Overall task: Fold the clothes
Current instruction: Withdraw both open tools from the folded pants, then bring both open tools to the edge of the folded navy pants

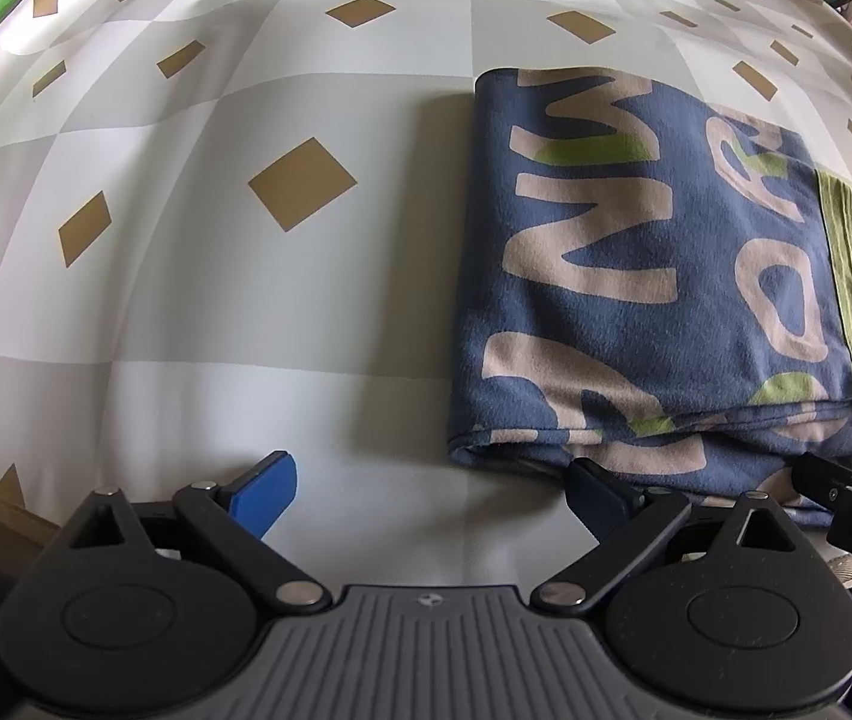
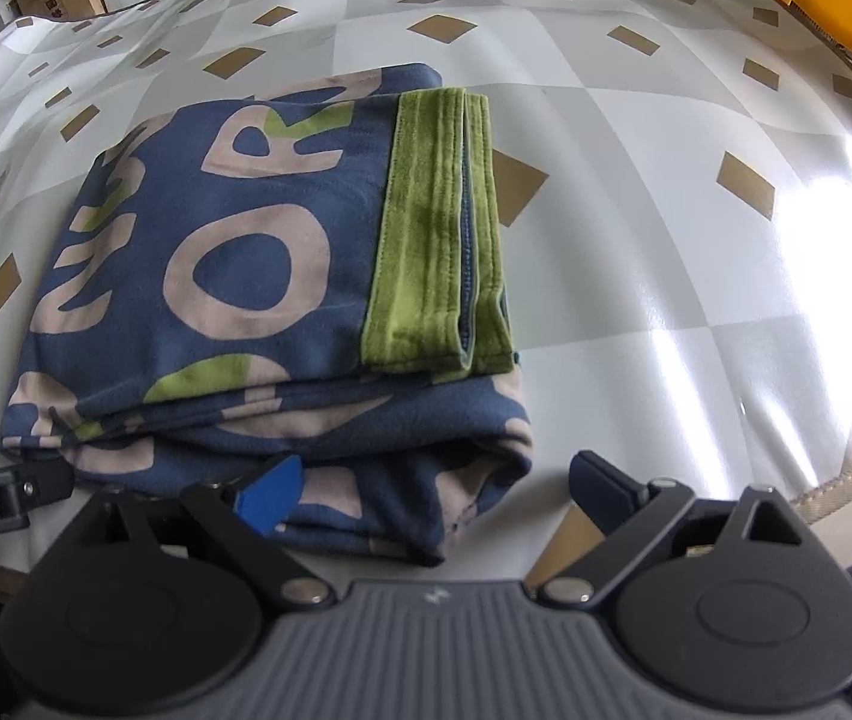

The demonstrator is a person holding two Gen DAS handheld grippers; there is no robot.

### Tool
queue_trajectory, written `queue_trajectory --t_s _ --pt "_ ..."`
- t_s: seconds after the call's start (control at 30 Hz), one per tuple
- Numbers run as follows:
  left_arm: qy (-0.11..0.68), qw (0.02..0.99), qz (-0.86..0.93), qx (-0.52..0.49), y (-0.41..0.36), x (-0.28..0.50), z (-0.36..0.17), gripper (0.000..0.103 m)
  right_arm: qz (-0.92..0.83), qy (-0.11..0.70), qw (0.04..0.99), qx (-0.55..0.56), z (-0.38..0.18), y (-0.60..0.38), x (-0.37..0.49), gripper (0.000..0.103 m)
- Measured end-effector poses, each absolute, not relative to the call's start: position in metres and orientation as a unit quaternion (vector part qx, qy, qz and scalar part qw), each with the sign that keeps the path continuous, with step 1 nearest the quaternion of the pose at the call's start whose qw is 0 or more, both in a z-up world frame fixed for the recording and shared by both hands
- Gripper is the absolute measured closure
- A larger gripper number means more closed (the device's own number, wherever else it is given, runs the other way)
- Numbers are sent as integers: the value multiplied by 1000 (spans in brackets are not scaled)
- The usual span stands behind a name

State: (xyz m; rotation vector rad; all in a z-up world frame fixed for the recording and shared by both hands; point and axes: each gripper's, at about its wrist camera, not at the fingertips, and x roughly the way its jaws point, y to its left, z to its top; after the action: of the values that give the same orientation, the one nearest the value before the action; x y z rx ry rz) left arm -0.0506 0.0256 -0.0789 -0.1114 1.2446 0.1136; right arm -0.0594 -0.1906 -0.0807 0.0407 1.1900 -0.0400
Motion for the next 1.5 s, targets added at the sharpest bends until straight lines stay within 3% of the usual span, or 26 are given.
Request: queue_trajectory --t_s 0.3,0.8,1.5 --pt "565 819 48 -89 31 -52 -69 7 -26 579 814 39 -78 -192 -56 8" --pt "524 843 8 -119 24 -46 -54 7 -20 517 842 151 -61 -216 -54 10" --pt "549 833 13 -73 8 -34 -72 7 -64 525 838 136 -77 -207 -42 5"
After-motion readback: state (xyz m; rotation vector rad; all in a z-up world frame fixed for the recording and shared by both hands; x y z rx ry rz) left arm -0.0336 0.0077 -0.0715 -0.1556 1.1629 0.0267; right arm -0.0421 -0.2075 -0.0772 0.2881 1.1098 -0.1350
